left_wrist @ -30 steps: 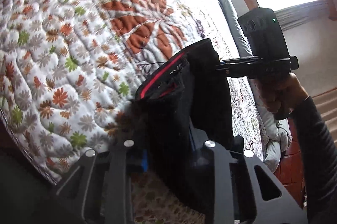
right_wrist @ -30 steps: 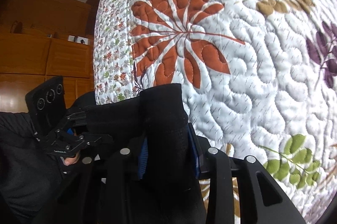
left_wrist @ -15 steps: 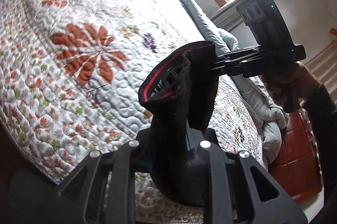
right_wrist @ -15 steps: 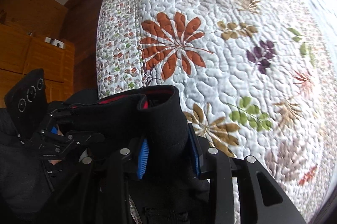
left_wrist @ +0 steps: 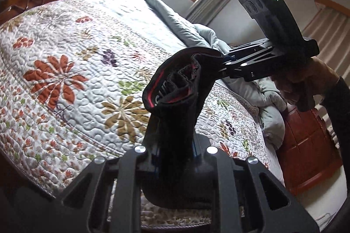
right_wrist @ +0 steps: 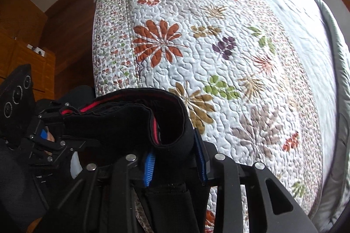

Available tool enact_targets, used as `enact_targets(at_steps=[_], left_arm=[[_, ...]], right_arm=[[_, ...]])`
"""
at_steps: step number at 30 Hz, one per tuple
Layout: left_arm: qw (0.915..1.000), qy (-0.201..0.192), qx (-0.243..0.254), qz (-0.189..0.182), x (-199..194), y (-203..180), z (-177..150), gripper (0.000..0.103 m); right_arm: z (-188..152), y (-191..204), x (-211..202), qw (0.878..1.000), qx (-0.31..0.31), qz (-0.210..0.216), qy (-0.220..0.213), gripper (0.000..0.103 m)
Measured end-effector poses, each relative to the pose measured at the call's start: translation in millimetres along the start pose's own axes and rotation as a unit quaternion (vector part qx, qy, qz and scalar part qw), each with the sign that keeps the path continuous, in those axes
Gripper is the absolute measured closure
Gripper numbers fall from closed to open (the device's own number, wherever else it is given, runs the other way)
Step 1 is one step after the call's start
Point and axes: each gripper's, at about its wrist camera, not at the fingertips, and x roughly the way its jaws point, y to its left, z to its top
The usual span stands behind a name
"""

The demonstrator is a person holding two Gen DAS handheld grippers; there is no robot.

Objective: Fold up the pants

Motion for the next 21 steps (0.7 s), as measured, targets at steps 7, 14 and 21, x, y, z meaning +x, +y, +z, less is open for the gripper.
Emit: enact_targets(at_steps=[7,14,21], left_arm=[[0.9985,0.002,0.052,-0.015,-2.5,-45.3,-5.2,0.085],[0.9951,0.007,0.094,-0.03,-0.6,-88.1,-15.6,0.085],[0.9901,0.019,0.131,-0.047,8.8,-130.8,-31.6,0.085]], right_arm=[[-35.9,-0.1,-30.7,0.999,0.019,-0.031,-0.016,0.072],[-77.6,-4.1,-53.4,0.997,0.042,-0.053,-0.032,0.072],[-121.4,-9.4,-65.8,0.994,0.06,-0.073,-0.046,0.073]])
